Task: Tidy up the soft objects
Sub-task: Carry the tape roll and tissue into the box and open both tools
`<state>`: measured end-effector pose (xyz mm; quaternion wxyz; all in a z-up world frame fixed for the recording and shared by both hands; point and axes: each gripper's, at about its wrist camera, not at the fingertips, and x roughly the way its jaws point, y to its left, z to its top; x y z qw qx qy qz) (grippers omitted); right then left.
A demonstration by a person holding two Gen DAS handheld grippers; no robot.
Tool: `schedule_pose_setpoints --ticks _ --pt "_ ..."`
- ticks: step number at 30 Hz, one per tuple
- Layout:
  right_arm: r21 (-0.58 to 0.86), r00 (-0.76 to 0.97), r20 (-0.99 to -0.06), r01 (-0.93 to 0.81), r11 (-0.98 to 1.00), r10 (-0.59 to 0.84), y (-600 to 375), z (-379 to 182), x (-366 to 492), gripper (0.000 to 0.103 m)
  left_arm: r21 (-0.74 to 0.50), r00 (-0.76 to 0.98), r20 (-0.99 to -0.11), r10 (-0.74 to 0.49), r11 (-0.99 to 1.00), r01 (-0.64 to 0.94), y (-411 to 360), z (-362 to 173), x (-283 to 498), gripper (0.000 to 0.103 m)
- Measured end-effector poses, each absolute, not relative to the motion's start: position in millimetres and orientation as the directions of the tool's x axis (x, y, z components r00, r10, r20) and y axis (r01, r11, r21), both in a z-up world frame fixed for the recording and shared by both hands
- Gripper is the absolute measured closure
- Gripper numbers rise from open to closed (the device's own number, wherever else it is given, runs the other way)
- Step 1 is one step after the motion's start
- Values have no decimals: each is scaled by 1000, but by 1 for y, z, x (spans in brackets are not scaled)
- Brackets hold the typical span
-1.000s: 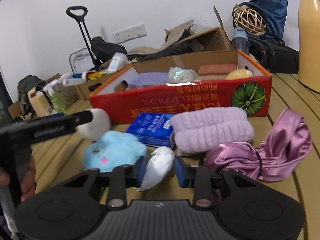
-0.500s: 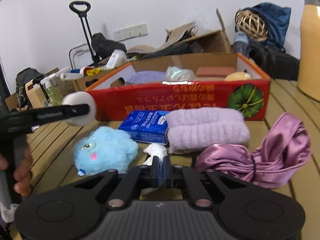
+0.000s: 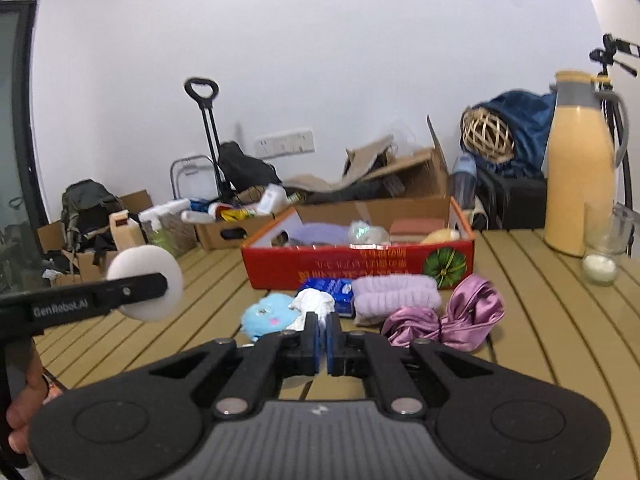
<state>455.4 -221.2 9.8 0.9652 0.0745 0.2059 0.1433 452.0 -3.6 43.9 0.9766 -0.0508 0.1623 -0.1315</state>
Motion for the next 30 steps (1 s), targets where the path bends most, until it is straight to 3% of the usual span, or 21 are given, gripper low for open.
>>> schedule_pose_setpoints --ticks 9,15,21,28,29,30 --pt "213 879 -359 -251 944 314 -231 23 440 100 -119 916 -266 -301 953 279 -12 55 449 74" --pt "224 866 -358 -283 933 349 -244 41 508 100 -32 908 -263 -325 944 329 -37 73 543 74" --pt "234 820 -468 -245 941 330 -257 46 646 99 -28 866 -367 -340 934 355 -70 81 698 74" --pt "163 768 -595 -174 971 238 -262 16 780 99 -158 783 -516 -348 937 313 -97 43 833 74" --pt "150 762 -607 -168 974 226 -261 10 793 98 -165 767 -535 -353 935 315 -102 35 849 72" --pt "136 753 -621 -168 977 215 -260 4 804 95 -158 762 -551 -340 939 305 -105 28 857 59"
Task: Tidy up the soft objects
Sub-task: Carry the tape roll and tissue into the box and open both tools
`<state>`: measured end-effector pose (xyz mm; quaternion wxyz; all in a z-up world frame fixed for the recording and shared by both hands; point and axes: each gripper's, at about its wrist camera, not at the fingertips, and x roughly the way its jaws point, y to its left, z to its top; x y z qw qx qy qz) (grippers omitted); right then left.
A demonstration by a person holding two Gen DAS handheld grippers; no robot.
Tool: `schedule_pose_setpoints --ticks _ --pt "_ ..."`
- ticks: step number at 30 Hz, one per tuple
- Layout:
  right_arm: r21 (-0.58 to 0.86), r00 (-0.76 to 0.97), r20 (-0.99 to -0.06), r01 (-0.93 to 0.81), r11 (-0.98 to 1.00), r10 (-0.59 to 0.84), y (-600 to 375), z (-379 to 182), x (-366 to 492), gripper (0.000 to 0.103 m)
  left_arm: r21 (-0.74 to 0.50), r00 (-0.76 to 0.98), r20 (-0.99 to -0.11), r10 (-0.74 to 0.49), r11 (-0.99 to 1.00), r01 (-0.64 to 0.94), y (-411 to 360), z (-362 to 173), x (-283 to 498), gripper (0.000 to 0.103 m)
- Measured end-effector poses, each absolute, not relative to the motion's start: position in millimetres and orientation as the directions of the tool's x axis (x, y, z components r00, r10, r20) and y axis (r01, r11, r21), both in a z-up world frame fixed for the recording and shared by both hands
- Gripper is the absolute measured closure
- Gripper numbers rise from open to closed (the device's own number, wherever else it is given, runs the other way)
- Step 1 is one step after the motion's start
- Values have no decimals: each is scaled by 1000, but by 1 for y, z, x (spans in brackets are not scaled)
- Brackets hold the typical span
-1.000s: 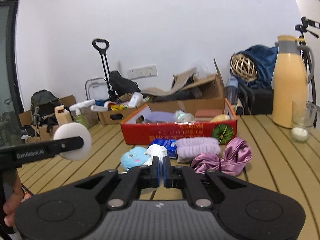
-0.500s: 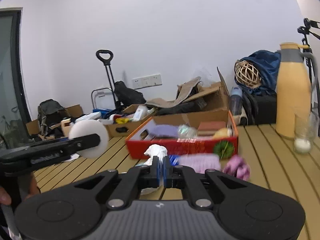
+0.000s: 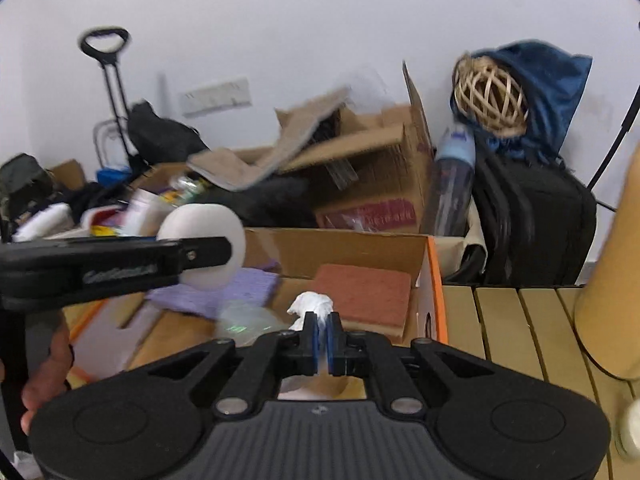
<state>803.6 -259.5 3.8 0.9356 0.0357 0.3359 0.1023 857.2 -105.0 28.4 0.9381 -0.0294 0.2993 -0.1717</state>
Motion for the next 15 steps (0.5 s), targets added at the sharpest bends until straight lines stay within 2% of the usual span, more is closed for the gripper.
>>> schedule_pose_setpoints --ticks 2,4,8,15 --pt "130 747 -633 -158 979 205 -258 -7 816 87 -135 771 -554 -315 947 290 -109 18 869 43" --pt "147 749 -630 -147 978 207 -261 -14 821 83 -134 770 -558 -309 950 283 -108 14 873 44" --pt "169 763 -612 -133 977 209 -268 -13 819 82 -151 773 -549 -318 947 283 -99 21 867 43" --pt "135 791 -583 -127 983 183 -273 27 790 82 -130 805 -523 -280 960 249 -72 63 832 44"
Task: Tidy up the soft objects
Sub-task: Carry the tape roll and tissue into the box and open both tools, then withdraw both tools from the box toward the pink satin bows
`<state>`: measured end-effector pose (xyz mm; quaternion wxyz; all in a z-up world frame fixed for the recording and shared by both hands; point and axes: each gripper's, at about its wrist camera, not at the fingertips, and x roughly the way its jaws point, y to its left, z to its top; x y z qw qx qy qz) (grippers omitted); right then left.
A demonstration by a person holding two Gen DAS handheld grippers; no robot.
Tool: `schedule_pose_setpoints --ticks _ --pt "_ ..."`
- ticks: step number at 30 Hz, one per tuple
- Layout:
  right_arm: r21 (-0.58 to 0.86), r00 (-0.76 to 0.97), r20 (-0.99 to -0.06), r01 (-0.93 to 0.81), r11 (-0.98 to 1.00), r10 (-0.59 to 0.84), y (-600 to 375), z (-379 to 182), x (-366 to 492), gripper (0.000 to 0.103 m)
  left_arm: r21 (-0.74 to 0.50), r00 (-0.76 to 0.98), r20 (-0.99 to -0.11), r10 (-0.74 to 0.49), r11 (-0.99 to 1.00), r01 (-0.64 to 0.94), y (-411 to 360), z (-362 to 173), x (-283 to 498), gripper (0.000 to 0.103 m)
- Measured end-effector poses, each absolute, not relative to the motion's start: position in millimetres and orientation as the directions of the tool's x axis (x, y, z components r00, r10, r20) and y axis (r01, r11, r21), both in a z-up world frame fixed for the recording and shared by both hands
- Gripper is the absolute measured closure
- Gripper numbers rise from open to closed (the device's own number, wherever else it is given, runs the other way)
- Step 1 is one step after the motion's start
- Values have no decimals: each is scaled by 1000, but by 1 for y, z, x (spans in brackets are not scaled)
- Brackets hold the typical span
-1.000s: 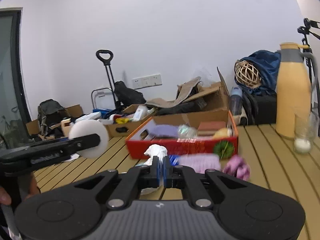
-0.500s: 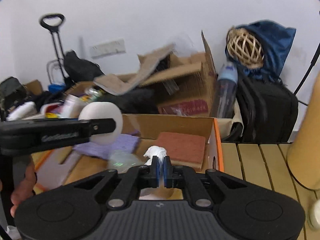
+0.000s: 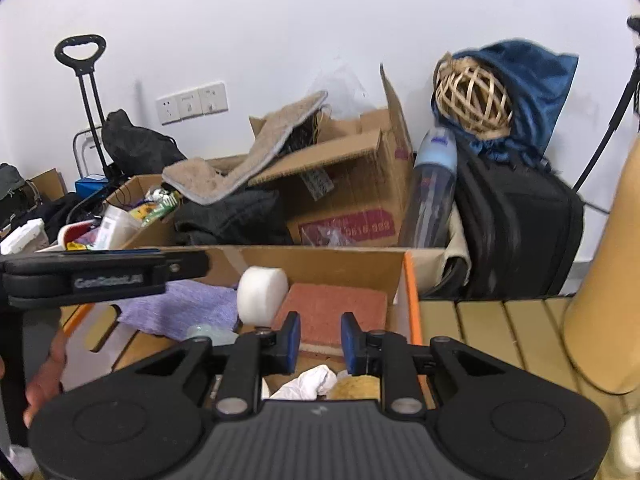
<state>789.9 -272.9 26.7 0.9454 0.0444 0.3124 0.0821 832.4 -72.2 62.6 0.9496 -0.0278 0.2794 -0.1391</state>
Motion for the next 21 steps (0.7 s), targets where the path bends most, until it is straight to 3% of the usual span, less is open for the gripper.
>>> schedule_pose_setpoints --ticks 6,10,15,17,21 --pt "133 823 -539 -126 983 179 -282 71 730 76 -108 834 -481 -269 963 248 -44 101 757 44" --pt "165 842 -494 -153 974 216 -289 87 668 69 -77 874 -401 -274 961 266 -24 119 672 42" --pt "156 865 -444 -184 970 236 -288 85 577 63 -128 884 -333 -329 944 303 5 113 558 36" --pt "168 870 -422 -202 965 255 -286 80 540 57 -137 890 -310 -333 942 305 16 104 512 35" --pt "170 874 -395 -231 958 281 -278 66 466 51 -62 923 -277 -269 963 262 24 86 429 28"
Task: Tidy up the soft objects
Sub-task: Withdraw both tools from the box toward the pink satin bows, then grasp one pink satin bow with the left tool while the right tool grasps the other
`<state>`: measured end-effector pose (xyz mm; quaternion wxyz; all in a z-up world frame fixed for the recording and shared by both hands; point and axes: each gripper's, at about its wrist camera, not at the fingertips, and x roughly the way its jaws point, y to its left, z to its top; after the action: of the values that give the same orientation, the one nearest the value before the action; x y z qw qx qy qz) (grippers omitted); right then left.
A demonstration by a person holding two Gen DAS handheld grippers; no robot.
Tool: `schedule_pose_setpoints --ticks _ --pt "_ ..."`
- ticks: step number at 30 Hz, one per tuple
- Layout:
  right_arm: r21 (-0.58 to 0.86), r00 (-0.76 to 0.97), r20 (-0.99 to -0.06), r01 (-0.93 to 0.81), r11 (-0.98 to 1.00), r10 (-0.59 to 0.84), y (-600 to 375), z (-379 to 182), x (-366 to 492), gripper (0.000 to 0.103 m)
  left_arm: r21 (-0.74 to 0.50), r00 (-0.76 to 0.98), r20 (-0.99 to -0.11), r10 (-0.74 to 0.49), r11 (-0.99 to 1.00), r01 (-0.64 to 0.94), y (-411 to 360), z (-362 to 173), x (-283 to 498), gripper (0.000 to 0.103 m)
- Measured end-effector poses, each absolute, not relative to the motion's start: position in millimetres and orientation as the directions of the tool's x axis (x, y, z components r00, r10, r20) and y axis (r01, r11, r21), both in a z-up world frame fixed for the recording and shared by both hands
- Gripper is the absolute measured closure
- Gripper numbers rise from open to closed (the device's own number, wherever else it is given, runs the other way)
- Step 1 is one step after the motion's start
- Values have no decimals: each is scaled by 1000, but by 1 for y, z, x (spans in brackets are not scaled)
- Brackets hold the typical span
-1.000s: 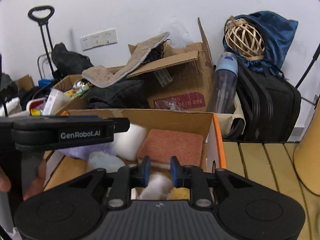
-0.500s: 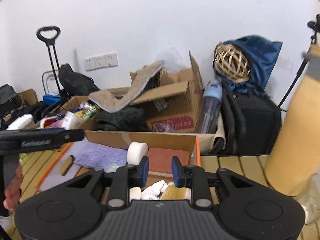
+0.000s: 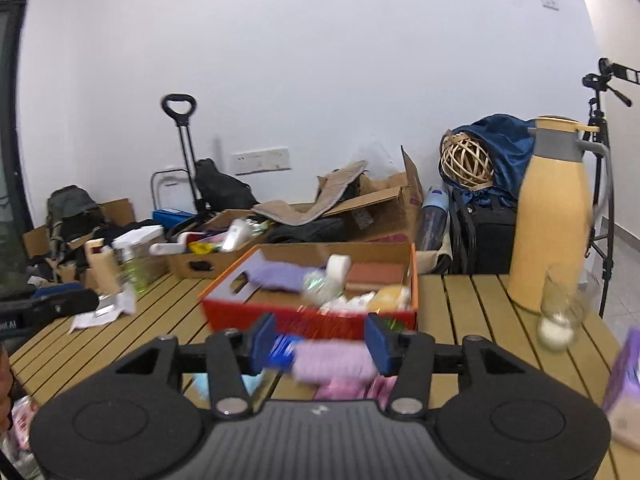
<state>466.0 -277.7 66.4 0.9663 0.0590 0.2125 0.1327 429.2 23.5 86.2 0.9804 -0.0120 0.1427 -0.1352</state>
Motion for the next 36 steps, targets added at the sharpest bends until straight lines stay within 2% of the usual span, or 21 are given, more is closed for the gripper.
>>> schedule_pose_setpoints --ticks 5,7,9,14,17,24,27,32,36 --pt "147 894 -368 -216 965 256 -262 45 378 44 16 937 -265 -227 971 239 26 64 344 19" --pt "167 899 -360 -201 965 249 -259 35 345 40 8 942 -265 -206 976 216 28 54 319 17" --pt "212 892 -361 -204 956 271 -258 24 321 39 -14 936 -274 -219 974 224 29 45 299 17" --pt "206 857 -432 -207 956 279 -250 4 299 39 -2 930 -305 -205 977 214 30 38 291 17" --pt "213 855 -424 -225 951 298 -244 2 294 39 -13 929 -289 -232 971 239 29 42 291 17" --pt "264 866 -410 -188 946 287 -255 -11 313 40 -61 887 -342 -310 949 309 -6 30 333 16" --pt "277 875 -407 -155 948 262 -271 -15 333 41 -52 863 -373 -341 936 347 -32 23 365 19" --pt "285 887 -413 -89 954 206 -304 -15 400 47 -84 811 -422 -405 908 410 -79 12 447 28" --pt "294 879 -435 -66 953 195 -321 -17 476 48 -138 767 -474 -432 897 420 -112 1 522 29"
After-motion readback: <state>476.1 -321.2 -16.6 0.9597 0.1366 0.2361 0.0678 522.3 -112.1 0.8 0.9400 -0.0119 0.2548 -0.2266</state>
